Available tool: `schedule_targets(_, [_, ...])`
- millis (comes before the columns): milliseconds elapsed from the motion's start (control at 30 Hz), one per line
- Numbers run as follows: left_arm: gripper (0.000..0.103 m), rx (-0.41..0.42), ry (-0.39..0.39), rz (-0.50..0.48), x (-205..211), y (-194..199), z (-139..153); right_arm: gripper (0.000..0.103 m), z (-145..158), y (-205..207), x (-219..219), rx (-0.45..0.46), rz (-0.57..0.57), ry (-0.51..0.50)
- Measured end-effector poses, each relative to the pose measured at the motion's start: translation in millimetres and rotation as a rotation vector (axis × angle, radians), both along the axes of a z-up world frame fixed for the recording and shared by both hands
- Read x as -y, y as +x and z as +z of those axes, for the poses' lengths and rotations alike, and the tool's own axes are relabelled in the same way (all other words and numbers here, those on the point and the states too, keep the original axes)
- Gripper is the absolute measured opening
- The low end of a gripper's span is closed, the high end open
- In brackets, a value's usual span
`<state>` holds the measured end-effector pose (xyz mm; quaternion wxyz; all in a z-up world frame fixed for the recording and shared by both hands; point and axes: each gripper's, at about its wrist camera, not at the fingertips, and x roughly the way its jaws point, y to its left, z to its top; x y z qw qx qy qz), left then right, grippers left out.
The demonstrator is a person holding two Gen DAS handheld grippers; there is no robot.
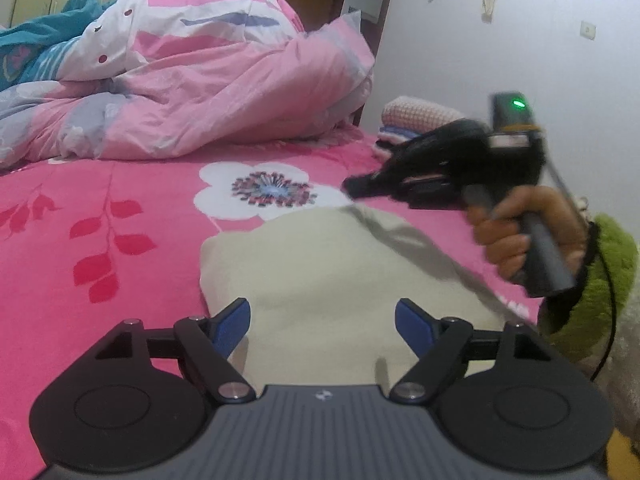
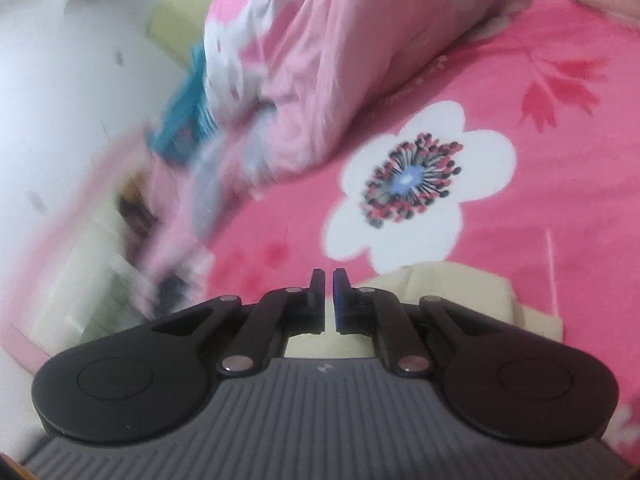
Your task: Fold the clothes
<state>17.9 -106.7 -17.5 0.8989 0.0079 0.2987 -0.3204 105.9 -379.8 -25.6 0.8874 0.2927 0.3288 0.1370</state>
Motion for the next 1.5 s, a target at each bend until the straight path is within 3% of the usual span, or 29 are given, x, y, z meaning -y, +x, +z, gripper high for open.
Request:
schedule_targets(133, [0.08,-0.019,0.005,0.018,-3,-1,-15,0.0,-5,5,-27,-0.059,-0.001,-0.22])
schedule_targets(167, [0.08,-0.023,-0.005,0.016,-7,-2,-17,0.005,-7,6,-34,-0.073,-0.001,-0.275])
schedule_targets(267, [0.08,-0.049,-0.031,0.016,-18,-2,-23,0.005,25,-4,-59,0.022,0.056,-0.377])
schedule_targets(367, [0.079,-0.106,-0.075,0.03,-29,2,-34,0.005,38,-2,-89,0.059,0.167,-0.406])
schedule_targets(467, [0.079,-0.161,-0.132,0.041,-36,6,-44,0.005,16,21,-119,-0.021,0.25,-0.441])
schedule_targets(533, [0.079,-0.165,-0.148,0.04,-38,7,-47,0.004,-16,38,-128,-0.094,0.243,-0.483])
schedule_targets(567, [0.079,-0.164,-0.151,0.038,-39,7,-47,0.004,-18,41,-128,-0.113,0.224,-0.473])
schedule_targets(633, [0.079,-0.159,-0.156,0.025,-40,6,-49,0.006,-9,43,-128,-0.125,0.196,-0.455])
schedule_targets(733, [0.079,-0.154,-0.164,0.016,-42,5,-52,0.007,13,38,-142,-0.056,0.227,-0.48])
schedule_targets(833, [0.078,-0.156,-0.169,0.018,-43,3,-52,0.006,-3,50,-156,-0.089,0.264,-0.44])
schedule_targets(900, [0.078,-0.156,-0.172,0.026,-43,1,-52,0.004,-24,62,-162,-0.127,0.25,-0.496])
schedule_targets(1000, [0.078,-0.155,-0.168,0.026,-46,-2,-49,0.007,-10,58,-145,-0.146,0.188,-0.403])
schedule_targets(1200, [0.078,-0.173,-0.174,0.036,-51,-6,-48,0.007,62,-38,-98,0.047,0.082,-0.419])
schedule_targets(1267, [0.078,-0.176,-0.163,0.04,-51,-7,-46,0.007,59,-72,-77,0.04,0.045,-0.441])
schedule_targets(1367, [0.078,-0.187,-0.142,0.05,-48,-8,-44,0.005,16,-112,-53,-0.095,0.008,-0.513])
schedule_targets(1400, [0.078,-0.189,-0.132,0.052,-47,-9,-44,0.004,12,-122,-53,-0.095,0.001,-0.525])
schedule_targets(1467, [0.078,-0.186,-0.109,0.058,-45,-12,-41,0.022,7,-142,-55,-0.075,-0.012,-0.543])
schedule_targets(1500, [0.078,-0.183,-0.099,0.06,-44,-14,-40,0.022,5,-151,-56,-0.065,-0.019,-0.552])
